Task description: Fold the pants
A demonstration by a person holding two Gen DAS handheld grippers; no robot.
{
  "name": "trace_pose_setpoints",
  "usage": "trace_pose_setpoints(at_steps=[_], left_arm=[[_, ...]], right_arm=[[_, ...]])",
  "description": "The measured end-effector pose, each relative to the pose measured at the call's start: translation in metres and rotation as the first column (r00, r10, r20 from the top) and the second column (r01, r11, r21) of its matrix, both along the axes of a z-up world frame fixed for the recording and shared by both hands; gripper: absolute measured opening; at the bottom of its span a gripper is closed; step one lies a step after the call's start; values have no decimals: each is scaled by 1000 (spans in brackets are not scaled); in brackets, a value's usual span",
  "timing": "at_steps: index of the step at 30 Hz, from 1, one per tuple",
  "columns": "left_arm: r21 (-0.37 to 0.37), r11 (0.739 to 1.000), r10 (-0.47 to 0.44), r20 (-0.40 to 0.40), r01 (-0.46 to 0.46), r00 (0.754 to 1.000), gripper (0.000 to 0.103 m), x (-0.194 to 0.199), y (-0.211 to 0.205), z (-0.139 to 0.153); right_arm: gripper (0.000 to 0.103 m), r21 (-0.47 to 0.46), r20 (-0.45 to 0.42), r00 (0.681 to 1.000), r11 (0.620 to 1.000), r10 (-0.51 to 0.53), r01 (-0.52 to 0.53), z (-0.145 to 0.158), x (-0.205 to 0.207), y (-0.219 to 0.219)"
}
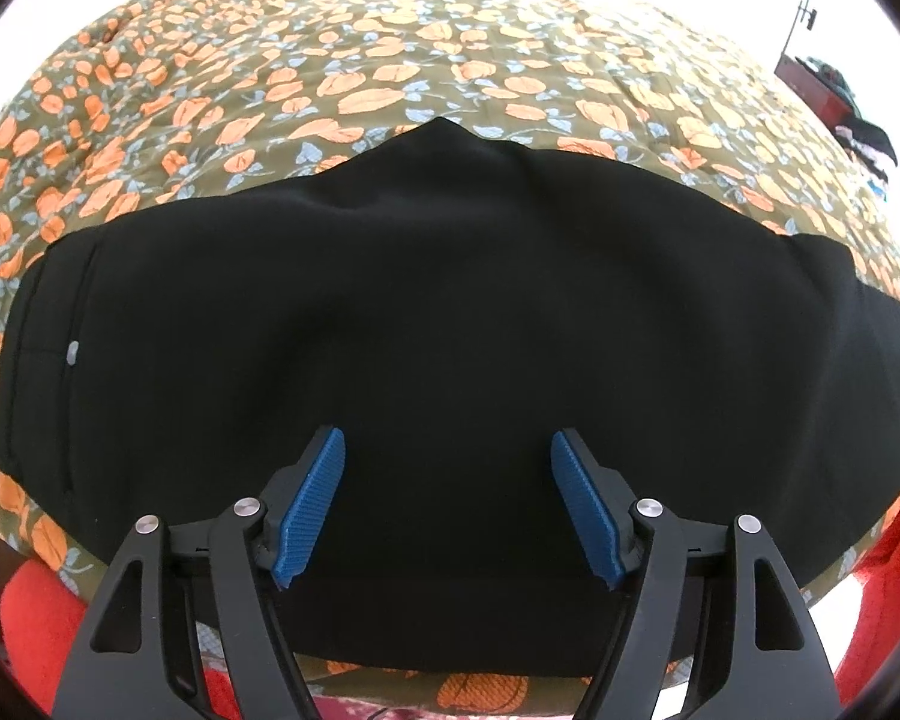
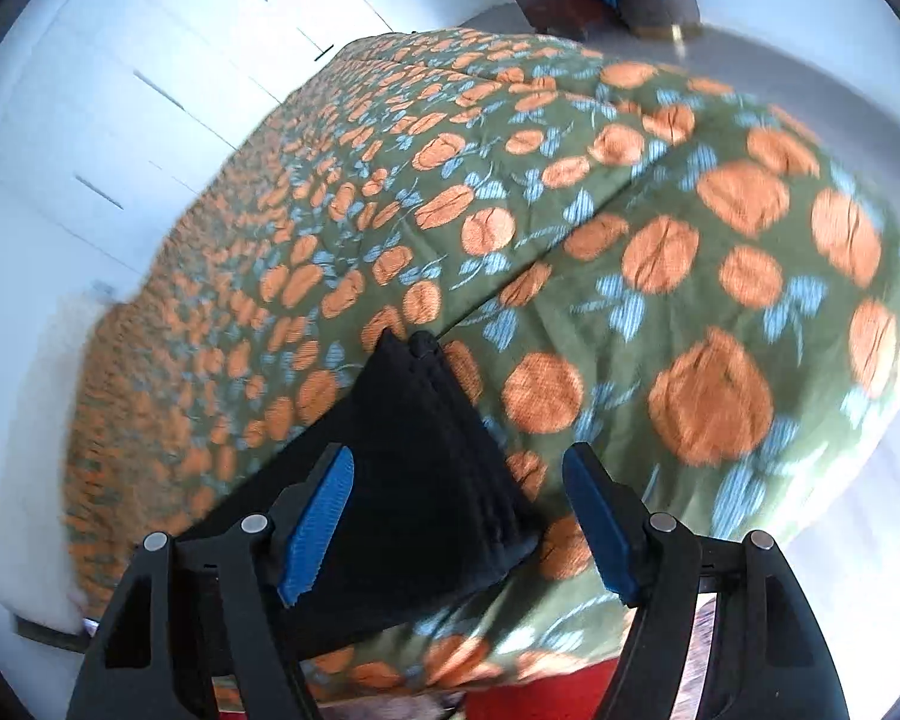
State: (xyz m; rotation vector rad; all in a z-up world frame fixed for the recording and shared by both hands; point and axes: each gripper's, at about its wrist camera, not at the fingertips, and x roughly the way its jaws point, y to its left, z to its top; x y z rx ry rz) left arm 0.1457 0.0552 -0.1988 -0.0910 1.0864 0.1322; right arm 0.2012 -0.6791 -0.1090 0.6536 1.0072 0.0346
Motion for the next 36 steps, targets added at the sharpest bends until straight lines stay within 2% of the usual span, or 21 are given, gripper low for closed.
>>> trace_pose_setpoints(at_steps=[7, 12, 17, 20, 25, 27, 33, 36], left_arm=[[-1, 1000, 3, 3, -3, 1000, 74, -1, 1, 0], [4, 1000, 0, 4, 0, 1000, 75, 0, 0, -1], [-2, 1000, -1, 1, 1, 1000, 75, 0, 1, 0], [-5, 1000, -3, 2, 3, 1000, 75, 0, 2, 0], [1, 1000, -3, 2, 3, 1000, 76, 1, 1, -1], [-1, 1000, -1, 3, 1, 1000, 76, 1, 2, -1], [-2, 1000, 0, 2, 0, 1000, 77, 2, 2, -2], [1, 1000, -1, 3, 1, 1000, 77, 2, 3, -2]], right_arm=[[72, 134, -40, 999, 990, -31, 36, -3, -27, 12], [72, 227, -105, 994, 972, -30, 54, -23, -28, 26], [72, 186, -176, 984, 980, -37, 70, -46, -11, 31], [72, 206, -186, 981, 973, -62, 100, -53, -7, 25], [71, 278, -163, 980, 947, -116, 158, -59, -8, 12], [68, 305, -136, 985, 942, -102, 140, -59, -8, 12], [67, 344, -92, 993, 934, -70, 97, -54, -13, 5], [63, 355, -45, 998, 934, -37, 51, -49, -13, 4]])
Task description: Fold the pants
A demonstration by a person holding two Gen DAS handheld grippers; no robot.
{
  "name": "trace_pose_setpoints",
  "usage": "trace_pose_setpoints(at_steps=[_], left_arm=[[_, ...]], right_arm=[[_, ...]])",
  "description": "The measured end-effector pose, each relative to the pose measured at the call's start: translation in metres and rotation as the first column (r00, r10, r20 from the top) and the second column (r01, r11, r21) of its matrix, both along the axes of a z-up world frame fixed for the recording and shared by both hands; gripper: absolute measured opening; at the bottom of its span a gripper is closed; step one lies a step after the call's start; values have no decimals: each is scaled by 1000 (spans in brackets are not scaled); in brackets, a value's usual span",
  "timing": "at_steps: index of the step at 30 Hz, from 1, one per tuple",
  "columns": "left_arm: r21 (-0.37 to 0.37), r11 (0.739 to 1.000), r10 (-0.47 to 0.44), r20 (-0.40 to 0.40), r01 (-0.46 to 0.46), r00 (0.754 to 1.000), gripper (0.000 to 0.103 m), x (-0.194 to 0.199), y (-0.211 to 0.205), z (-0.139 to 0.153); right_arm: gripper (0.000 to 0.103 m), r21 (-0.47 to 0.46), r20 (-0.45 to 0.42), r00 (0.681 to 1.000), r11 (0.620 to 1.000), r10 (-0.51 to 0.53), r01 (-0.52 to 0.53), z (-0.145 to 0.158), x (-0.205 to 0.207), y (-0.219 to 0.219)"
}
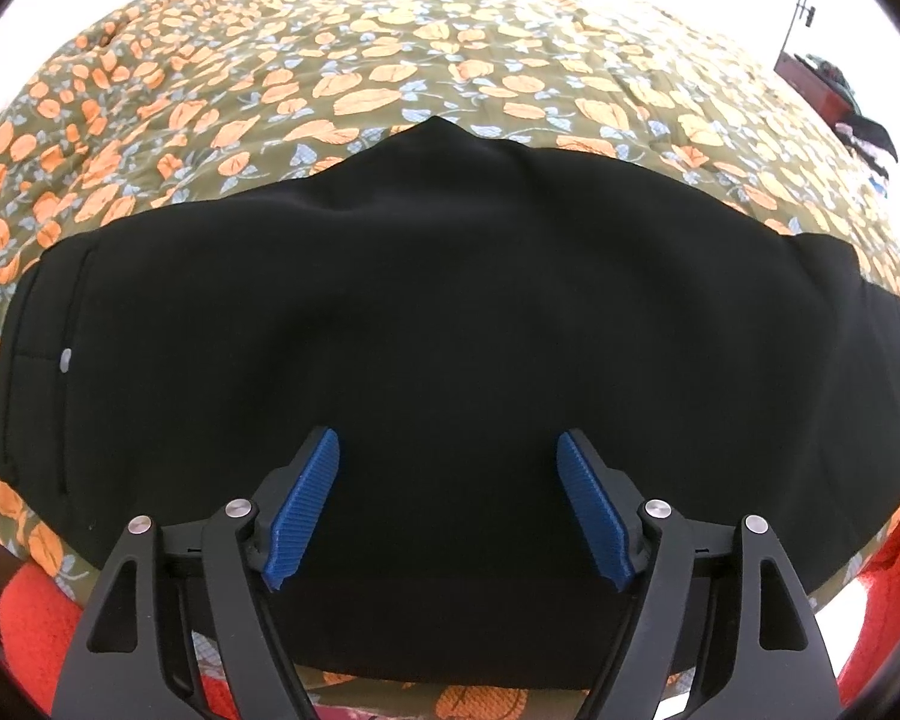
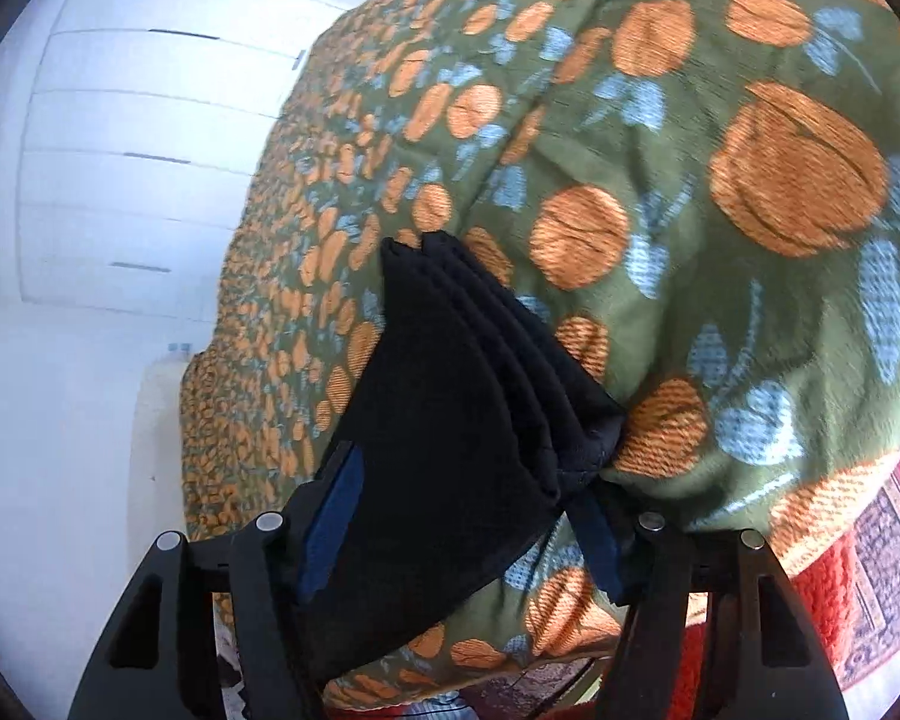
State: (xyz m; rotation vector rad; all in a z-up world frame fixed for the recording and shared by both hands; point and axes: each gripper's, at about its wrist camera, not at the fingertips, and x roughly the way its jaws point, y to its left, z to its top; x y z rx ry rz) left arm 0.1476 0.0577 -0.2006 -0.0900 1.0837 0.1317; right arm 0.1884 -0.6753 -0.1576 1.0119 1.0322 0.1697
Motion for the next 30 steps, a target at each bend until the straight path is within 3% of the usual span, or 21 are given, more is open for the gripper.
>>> trace_pose_setpoints(at_steps=[5, 6, 7, 8, 11, 14, 16, 18, 20, 23, 25, 28, 30], left_arm=[[-1, 1000, 5, -3, -5, 1000, 77, 1, -1, 3], [-14, 1000, 0, 3, 0, 1000, 77, -1, -3, 7], [-28, 1000, -10, 14, 10, 1000, 77, -2, -6, 11], [-48, 998, -30, 36, 32, 999, 77, -5, -11, 19], [-122, 983, -126, 112, 139, 986, 77, -14, -35, 42], [-196, 934, -274, 151, 300, 950, 79, -19, -74, 52], [-216, 906, -350, 99, 363, 932, 81, -13, -98, 38], [-234, 902, -369, 21, 364, 929, 79, -4, -107, 16], [-244, 913, -342, -25, 326, 939, 73, -1, -106, 1], [-318, 901, -305, 22, 296, 952, 73, -3, -85, 14], [-322, 912, -250, 58, 255, 967, 75, -5, -66, 23], [-343, 928, -130, 76, 148, 989, 76, -8, -28, 27], [-376, 924, -50, 59, 68, 997, 76, -13, -4, 21]], right_arm=[[58, -90, -77, 997, 996, 10, -17, -6, 11, 12], [47, -119, -90, 996, 993, 13, -24, -6, 13, 14], [27, -150, -101, 995, 988, 11, -27, -4, 15, 15], [21, -158, -101, 995, 987, 7, -23, -4, 15, 16], [15, -192, -78, 997, 981, -3, -12, 2, 14, 19], [12, -242, -35, 999, 970, 12, -20, 18, 12, 28], [11, -250, 4, 1000, 968, 28, -26, 34, 9, 38], [11, -229, 51, 997, 972, 57, -44, 55, 8, 55], [11, -228, 94, 991, 971, 91, -68, 75, 6, 75], [11, -201, 165, 973, 972, 159, -124, 106, 1, 119], [11, -178, 203, 956, 968, 211, -176, 120, -1, 157], [11, -145, 242, 924, 953, 296, -267, 129, -1, 230], [11, -141, 251, 905, 938, 343, -316, 125, -1, 273]])
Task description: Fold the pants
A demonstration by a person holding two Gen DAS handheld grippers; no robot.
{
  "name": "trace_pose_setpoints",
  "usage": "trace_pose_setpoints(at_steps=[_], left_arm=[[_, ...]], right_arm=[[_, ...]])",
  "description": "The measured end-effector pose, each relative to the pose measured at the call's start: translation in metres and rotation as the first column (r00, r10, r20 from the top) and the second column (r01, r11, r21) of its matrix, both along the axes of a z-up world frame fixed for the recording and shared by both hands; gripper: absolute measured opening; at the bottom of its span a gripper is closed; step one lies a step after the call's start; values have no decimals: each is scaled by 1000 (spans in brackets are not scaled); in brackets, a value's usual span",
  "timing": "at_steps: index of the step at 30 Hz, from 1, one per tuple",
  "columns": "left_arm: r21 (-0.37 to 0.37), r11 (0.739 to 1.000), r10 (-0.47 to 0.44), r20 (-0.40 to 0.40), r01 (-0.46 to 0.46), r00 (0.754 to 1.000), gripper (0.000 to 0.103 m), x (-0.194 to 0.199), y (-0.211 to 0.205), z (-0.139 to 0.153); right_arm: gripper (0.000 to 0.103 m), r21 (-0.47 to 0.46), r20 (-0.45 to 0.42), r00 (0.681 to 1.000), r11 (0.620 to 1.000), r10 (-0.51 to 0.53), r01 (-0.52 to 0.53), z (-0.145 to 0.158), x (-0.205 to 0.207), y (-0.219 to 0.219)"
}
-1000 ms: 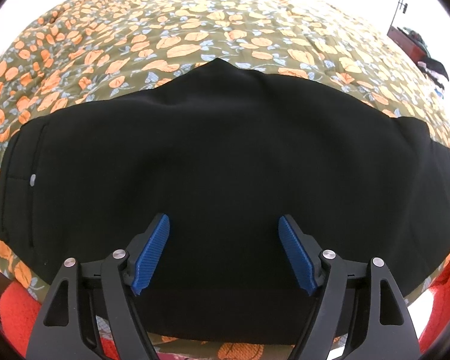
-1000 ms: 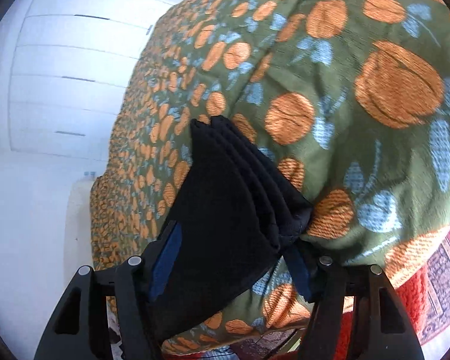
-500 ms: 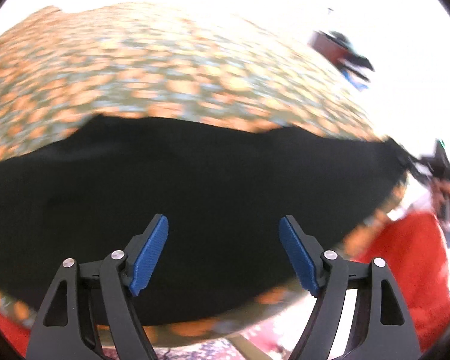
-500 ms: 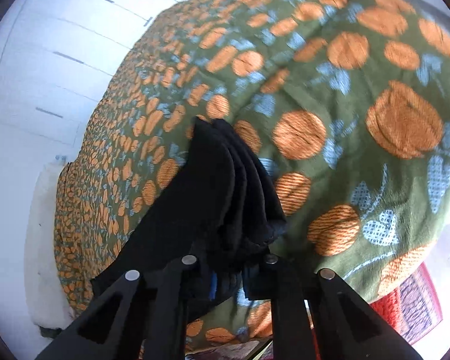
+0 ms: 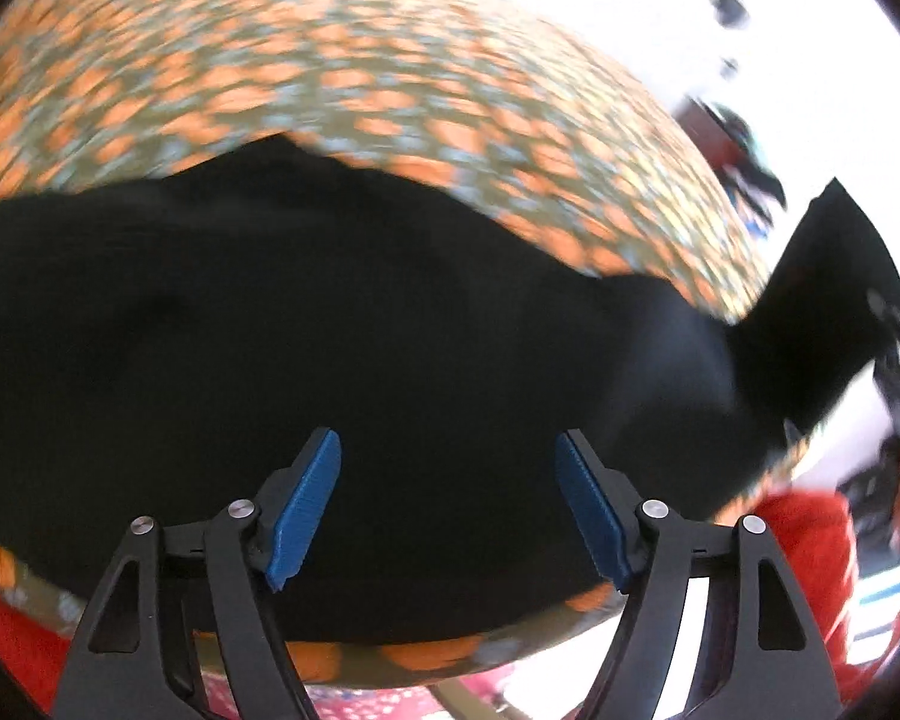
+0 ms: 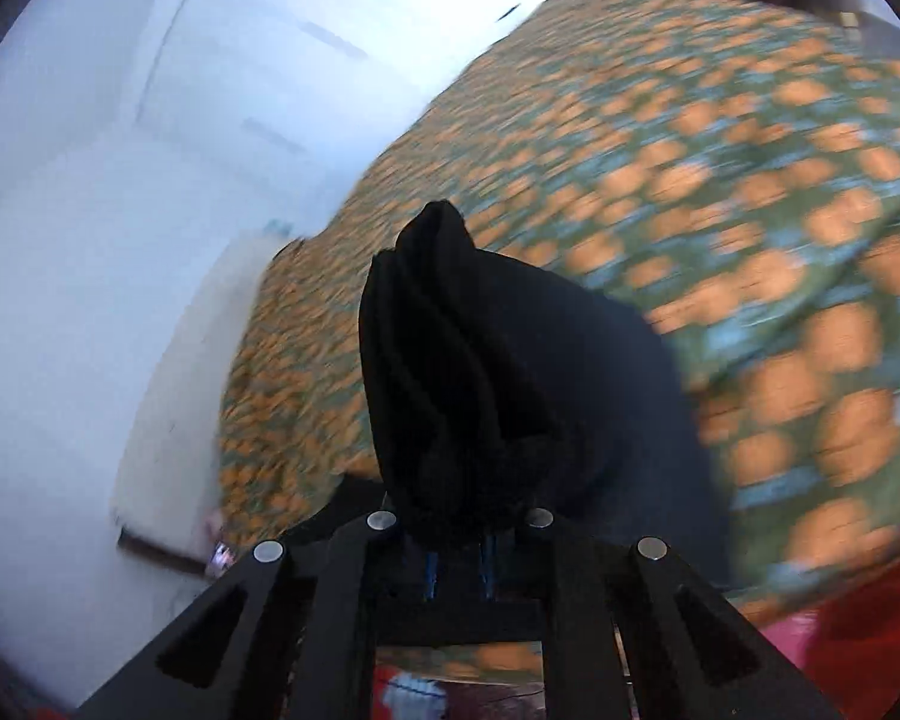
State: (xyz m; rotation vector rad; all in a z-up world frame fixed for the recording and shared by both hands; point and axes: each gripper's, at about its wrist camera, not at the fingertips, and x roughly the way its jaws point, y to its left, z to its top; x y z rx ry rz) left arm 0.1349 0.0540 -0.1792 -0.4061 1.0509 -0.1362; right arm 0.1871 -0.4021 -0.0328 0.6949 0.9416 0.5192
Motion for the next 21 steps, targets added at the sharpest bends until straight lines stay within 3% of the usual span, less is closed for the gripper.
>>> trace_pose_setpoints(at_steps=[6, 10, 11, 12, 13, 14, 18, 21], left_arm=[[-20, 993, 120, -3, -120, 993, 76, -13, 35, -4], [-49, 987, 155, 15, -154, 988, 76, -18, 41, -1], [-54, 986, 161, 17, -160, 987, 76, -19, 42, -1], [-59, 984, 167, 18, -166, 986, 76, -21, 43, -1], [-67, 983, 174, 18, -172, 985, 76, -22, 44, -1], [-78, 981, 182, 19, -180, 983, 76, -23, 45, -1], [-104, 982, 162, 67, -155, 984, 76, -28, 44, 12], [-74, 997, 12, 151, 0, 988, 76, -30, 10, 29]], right_arm=[[11, -91, 8, 982, 978, 191, -189, -44, -8, 151], [12, -258, 30, 929, 901, 368, -349, -79, -33, 236], [17, -296, 26, 913, 876, 406, -381, -88, -37, 246], [28, -346, 6, 890, 836, 456, -426, -97, -45, 259], [51, -371, -17, 868, 803, 496, -466, -106, -48, 264], [58, -382, -31, 844, 775, 535, -504, -109, -53, 267], [71, -450, 7, 785, 703, 620, -551, -90, -74, 245], [84, -541, 72, 763, 668, 642, -511, -67, -94, 211]])
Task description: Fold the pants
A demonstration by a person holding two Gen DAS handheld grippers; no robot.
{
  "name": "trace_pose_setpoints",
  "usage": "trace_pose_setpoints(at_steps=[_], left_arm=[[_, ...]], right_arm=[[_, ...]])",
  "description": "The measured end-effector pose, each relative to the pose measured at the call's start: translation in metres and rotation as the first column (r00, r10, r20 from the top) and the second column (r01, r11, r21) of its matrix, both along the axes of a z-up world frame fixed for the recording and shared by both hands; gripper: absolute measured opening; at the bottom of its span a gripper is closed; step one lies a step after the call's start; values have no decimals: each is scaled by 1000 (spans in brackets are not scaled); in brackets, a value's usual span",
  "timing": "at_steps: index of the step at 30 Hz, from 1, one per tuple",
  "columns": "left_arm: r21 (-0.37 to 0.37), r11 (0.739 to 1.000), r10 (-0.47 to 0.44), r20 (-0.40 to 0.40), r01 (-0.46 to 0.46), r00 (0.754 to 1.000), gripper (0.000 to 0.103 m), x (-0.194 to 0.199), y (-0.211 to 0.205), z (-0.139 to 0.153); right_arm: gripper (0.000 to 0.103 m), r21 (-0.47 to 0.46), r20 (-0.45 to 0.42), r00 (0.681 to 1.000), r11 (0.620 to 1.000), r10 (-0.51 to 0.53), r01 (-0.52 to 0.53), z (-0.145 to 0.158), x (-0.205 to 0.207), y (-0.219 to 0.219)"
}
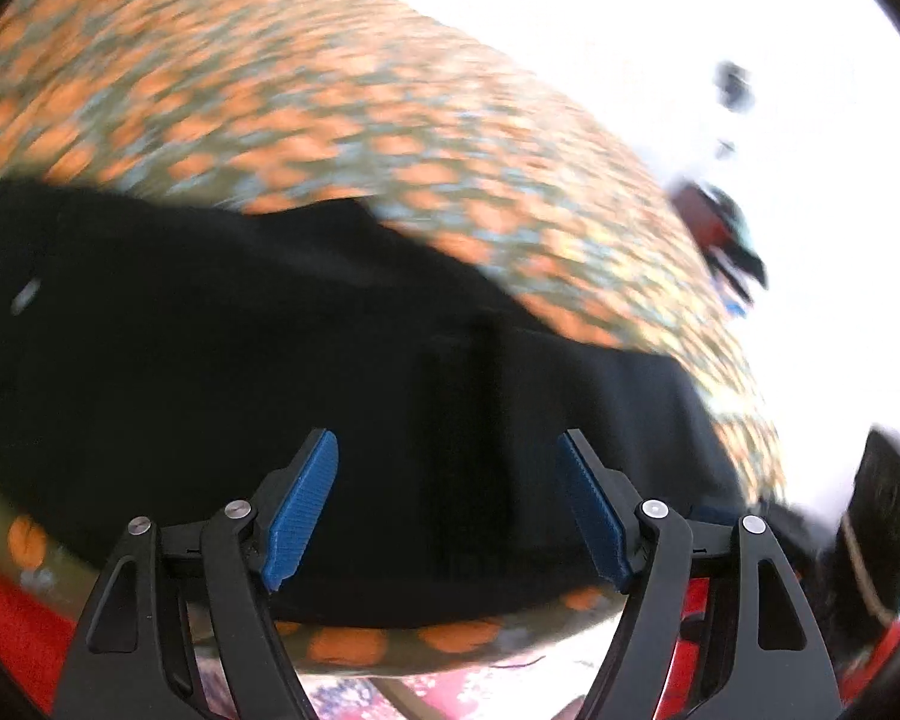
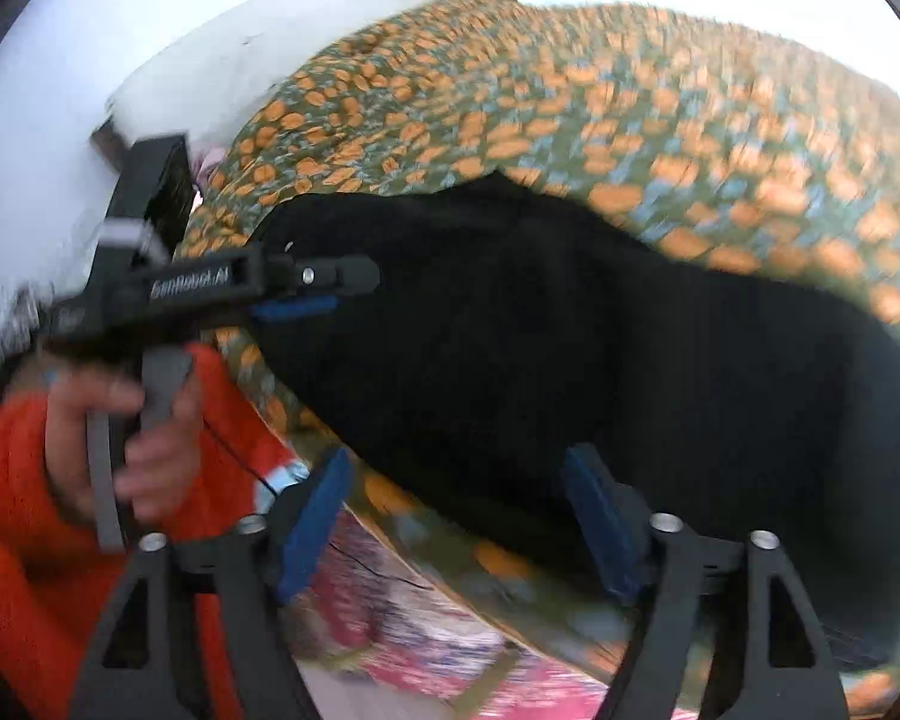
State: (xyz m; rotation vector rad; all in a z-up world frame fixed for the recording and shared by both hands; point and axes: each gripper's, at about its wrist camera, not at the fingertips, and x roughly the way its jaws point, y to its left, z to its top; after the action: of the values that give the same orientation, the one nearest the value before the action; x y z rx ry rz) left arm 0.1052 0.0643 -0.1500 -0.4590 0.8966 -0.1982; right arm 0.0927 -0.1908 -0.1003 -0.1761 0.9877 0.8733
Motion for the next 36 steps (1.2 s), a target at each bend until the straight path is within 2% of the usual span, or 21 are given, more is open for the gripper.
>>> trace_pose_setpoints(at_steps=[2, 4, 8, 10, 11, 12, 13, 16, 19, 21, 23, 26, 29, 30, 32, 33, 34, 36], left_arm=[[45, 996, -80, -6, 80, 997, 72, 5, -25, -1], [72, 991, -108, -37, 110, 993, 59, 12, -39, -9], [66, 990, -115, -97, 121, 989, 42, 21, -49, -25], [87, 988, -121, -102, 130, 987, 31, 24, -51, -26], [105, 985, -128, -100, 138, 987, 29, 25, -54, -26], [117, 982, -134, -100, 145, 986, 22, 24, -57, -26], [130, 980, -138, -105, 151, 985, 9, 25, -55, -29], [112, 984, -125, -124, 139, 984, 3, 25, -52, -33], [91, 988, -117, -98, 126, 988, 2, 11, -40, -19], [115, 987, -99, -82, 108, 992, 2, 4, -32, -12], [114, 989, -80, -115, 93, 990, 2, 7, -26, -22], [145, 982, -95, -160, 119, 983, 2, 14, -34, -38], [156, 980, -103, -149, 127, 983, 6, 13, -39, -34], [160, 980, -95, -140, 117, 986, 10, 11, -37, -30], [154, 984, -71, -114, 89, 991, 30, 8, -30, -24], [146, 987, -55, -98, 70, 994, 46, 6, -26, -21], [139, 989, -43, -89, 55, 995, 53, 7, -23, -20], [133, 990, -33, -96, 46, 995, 53, 13, -21, -23]], right_arm=[[84, -23, 47, 999, 1000, -6, 7, 6, -11, -22], [84, -27, 61, 998, 999, -32, 34, 8, -22, -43], [84, 10, 47, 992, 993, -121, 121, 5, -23, -66], [84, 25, 58, 987, 989, -149, 148, 8, -18, -68], [84, 33, 60, 986, 987, -157, 155, 10, -17, -68], [84, 41, 57, 985, 986, -164, 162, 9, -15, -69], [84, 43, 51, 984, 985, -168, 166, 9, -13, -67], [84, 46, 34, 985, 985, -170, 168, 7, -11, -67], [84, 62, 55, 982, 983, -179, 175, 10, -12, -68], [84, 72, 66, 980, 981, -185, 181, 13, -12, -69], [84, 77, 57, 979, 979, -194, 189, 11, -10, -72], [84, 76, 29, 978, 976, -204, 202, 6, -5, -72], [84, 74, 22, 978, 976, -209, 207, 5, -4, -72], [84, 74, 24, 978, 976, -208, 206, 5, -4, -72], [84, 76, 29, 977, 975, -211, 208, 5, -4, -73], [84, 77, 26, 976, 974, -214, 212, 5, -3, -74], [84, 79, 18, 975, 973, -219, 217, 3, -1, -75], [84, 82, 4, 974, 971, -225, 224, 0, 2, -76]])
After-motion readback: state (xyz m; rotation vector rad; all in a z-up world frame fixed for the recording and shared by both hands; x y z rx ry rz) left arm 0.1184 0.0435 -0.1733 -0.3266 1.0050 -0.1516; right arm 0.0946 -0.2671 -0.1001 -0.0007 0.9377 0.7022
